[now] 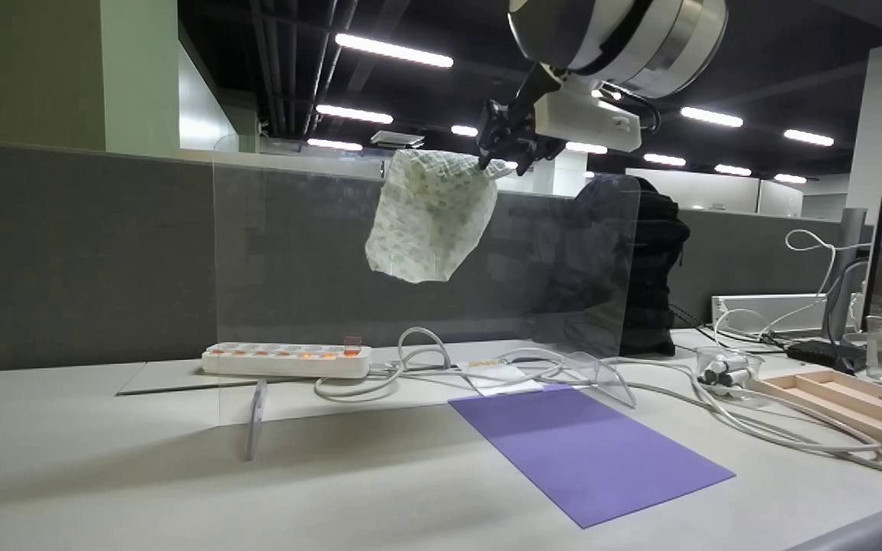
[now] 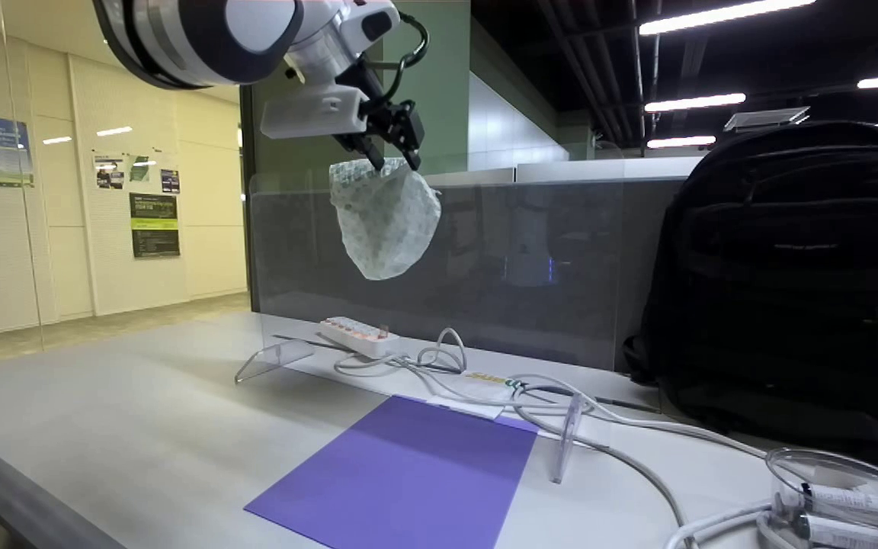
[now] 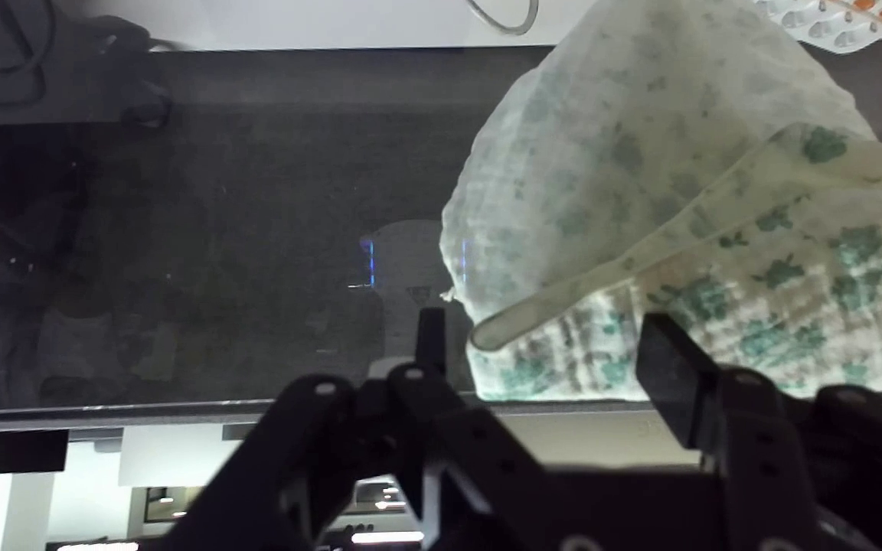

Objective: Remove the white cloth from the glass panel

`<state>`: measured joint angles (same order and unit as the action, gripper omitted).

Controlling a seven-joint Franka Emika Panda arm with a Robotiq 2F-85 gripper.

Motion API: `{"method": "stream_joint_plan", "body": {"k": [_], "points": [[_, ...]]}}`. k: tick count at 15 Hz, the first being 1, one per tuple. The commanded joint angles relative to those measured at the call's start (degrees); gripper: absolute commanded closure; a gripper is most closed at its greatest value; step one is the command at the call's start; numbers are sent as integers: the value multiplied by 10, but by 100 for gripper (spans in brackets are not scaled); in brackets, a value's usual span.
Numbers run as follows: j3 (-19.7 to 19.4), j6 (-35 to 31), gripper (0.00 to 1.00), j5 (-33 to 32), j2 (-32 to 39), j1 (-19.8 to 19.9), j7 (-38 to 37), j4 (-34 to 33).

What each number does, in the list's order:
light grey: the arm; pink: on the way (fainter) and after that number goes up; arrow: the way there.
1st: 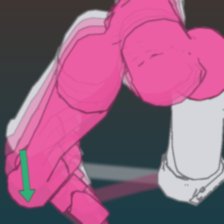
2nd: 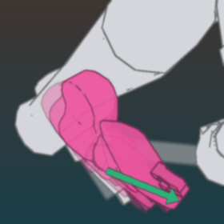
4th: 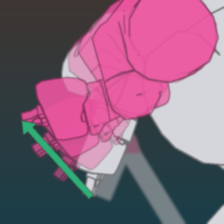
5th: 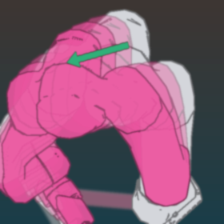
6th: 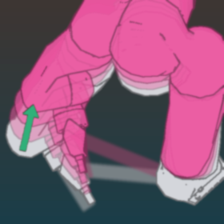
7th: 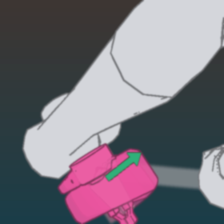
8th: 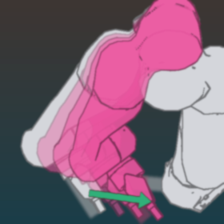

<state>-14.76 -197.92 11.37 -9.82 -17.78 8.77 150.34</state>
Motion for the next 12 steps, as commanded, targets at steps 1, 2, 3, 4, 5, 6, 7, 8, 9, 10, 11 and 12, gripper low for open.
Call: {"method": "stream_joint_plan", "body": {"k": [1,2,3,4,5,6,7,8,9,10,11,12], "points": [[-3,0,3,0,2,3,-3,-15],[-3,0,1,0,3,4,-3,-17],[-4,0,0,-1,3,4,-4,-17],[-4,0,0,0,4,4,-4,-19],[-4,0,0,-1,6,4,-4,-20],[-7,0,0,-3,7,1,-6,-19],[-8,0,0,-3,9,0,-7,-20],[-11,0,0,-5,11,-2,-10,-20],[-12,0,0,-5,13,-2,-10,-20],[-15,1,0,-6,17,-4,-11,-21],[-17,2,0,-7,19,-5,-12,-22],[-18,3,0,-6,21,-5,-13,-22]]}}
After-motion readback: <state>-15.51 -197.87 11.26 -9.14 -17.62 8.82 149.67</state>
